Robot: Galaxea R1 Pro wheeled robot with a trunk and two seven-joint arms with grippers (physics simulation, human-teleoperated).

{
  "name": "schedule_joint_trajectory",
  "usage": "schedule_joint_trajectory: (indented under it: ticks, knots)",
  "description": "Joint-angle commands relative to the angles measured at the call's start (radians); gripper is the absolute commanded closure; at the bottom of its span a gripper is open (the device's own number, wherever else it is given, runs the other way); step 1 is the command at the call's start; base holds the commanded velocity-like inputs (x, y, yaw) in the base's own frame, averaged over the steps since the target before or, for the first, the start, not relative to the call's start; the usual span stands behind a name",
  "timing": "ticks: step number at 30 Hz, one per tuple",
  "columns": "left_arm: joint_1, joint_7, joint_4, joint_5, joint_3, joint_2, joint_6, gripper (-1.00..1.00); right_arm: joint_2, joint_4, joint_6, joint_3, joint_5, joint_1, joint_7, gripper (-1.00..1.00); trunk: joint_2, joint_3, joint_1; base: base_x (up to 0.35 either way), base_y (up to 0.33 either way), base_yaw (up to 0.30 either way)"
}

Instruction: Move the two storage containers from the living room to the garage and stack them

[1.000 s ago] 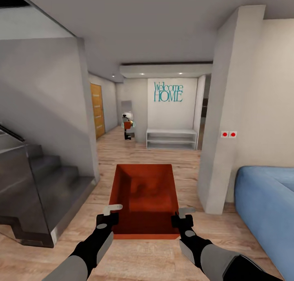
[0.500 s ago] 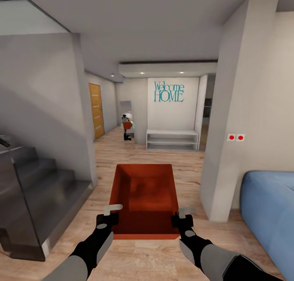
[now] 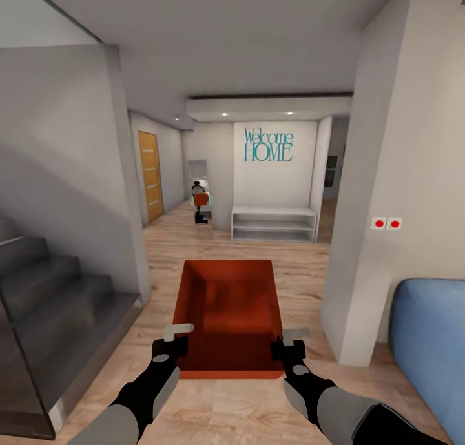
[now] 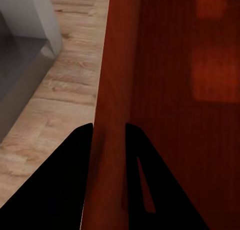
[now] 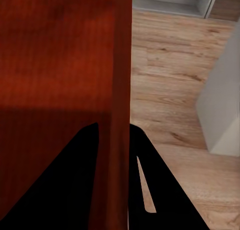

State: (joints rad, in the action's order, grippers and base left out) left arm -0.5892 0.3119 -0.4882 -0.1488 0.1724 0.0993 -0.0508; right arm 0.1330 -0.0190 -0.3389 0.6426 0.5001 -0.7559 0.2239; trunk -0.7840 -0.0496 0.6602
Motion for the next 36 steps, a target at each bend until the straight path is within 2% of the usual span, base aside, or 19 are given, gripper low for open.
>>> schedule_joint_trajectory:
  ticks: [1,36]
  knots:
    - [-0.001,0.012,-0.006,-0.028,-0.056,-0.001,0.012,1.00,0.000,-0.001,0.004,-0.049,-0.008,0.000,-0.017,1.00,-0.001,-0.002,0.001,0.321,0.000,0.000]
    - [-0.001,0.013,-0.006,-0.028,-0.056,-0.001,0.013,1.00,0.000,-0.001,0.004,-0.049,-0.008,0.000,-0.018,1.00,-0.001,-0.002,0.001,0.322,0.000,0.000]
